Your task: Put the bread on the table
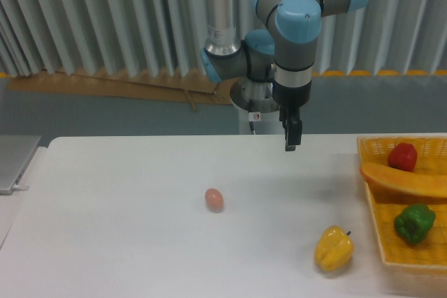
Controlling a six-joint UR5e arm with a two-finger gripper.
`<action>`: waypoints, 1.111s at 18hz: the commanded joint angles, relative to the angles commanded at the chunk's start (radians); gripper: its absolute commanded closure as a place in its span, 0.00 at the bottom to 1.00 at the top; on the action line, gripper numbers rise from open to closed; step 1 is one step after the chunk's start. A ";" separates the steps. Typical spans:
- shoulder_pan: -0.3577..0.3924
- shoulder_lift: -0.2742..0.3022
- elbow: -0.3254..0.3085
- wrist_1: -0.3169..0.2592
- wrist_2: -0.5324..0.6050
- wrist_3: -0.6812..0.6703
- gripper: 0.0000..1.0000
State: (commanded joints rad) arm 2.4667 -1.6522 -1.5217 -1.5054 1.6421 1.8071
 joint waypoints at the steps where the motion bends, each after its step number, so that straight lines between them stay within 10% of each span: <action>1: 0.000 0.000 0.000 0.001 0.001 0.006 0.00; 20: 0.024 -0.014 -0.003 0.039 -0.038 0.031 0.00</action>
State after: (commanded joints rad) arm 2.4910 -1.6659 -1.5248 -1.4667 1.6045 1.8377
